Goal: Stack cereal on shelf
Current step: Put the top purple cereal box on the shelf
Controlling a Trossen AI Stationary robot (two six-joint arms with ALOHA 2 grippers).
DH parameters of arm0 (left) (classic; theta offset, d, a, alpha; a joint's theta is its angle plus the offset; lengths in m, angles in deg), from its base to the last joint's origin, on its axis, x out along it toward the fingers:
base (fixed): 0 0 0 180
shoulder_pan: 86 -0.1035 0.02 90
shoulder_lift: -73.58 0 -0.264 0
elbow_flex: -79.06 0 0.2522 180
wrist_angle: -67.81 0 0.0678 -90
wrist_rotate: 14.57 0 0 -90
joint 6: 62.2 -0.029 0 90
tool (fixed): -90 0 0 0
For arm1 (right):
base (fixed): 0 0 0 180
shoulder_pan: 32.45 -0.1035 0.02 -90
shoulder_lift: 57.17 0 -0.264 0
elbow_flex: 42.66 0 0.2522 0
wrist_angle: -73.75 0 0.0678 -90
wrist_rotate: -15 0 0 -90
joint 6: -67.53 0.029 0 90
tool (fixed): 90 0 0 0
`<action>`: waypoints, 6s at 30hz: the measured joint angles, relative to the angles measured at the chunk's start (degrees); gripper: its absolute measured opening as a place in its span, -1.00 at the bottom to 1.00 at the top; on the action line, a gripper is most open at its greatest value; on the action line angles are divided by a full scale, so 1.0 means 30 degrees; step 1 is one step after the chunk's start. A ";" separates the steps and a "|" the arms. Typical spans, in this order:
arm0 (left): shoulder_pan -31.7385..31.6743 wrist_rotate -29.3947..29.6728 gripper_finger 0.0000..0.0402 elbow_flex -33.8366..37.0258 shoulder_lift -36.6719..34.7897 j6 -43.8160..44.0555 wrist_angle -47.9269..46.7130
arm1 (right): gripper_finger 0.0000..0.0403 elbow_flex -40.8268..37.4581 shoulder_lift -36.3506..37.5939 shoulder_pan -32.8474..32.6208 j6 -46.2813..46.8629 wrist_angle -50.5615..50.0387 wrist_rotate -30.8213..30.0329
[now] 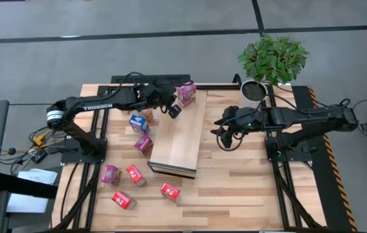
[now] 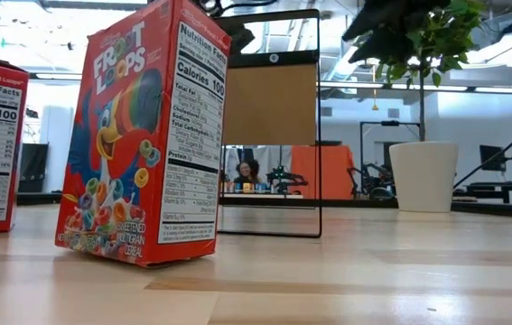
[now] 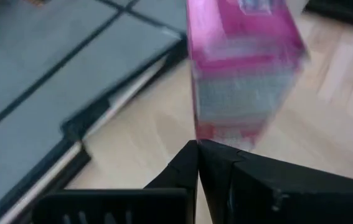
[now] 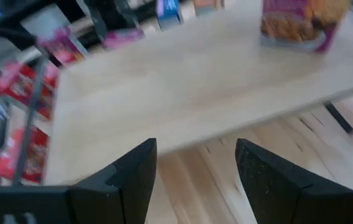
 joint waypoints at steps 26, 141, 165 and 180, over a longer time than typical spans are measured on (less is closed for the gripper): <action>-0.0204 -0.0545 -1.00 -0.0022 0.1228 -0.0237 0.2443 | 0.22 -0.0012 -0.0321 -0.0176 -0.0099 0.0865 -0.0561; 1.0642 -0.0045 -0.56 0.3381 -0.2130 1.2915 -1.4491 | 0.22 -0.0027 -0.0306 -0.0177 -0.0464 0.0271 -0.0503; 0.6770 0.2115 -0.65 -0.3415 -0.5807 1.3400 -2.0446 | 0.22 -0.0027 -0.0306 -0.0177 -0.0471 0.0320 -0.0546; 0.3316 0.3932 -0.65 -0.7594 -0.2537 0.8019 -1.4813 | 0.22 -0.0027 -0.0306 -0.0177 -0.0471 0.0308 -0.0545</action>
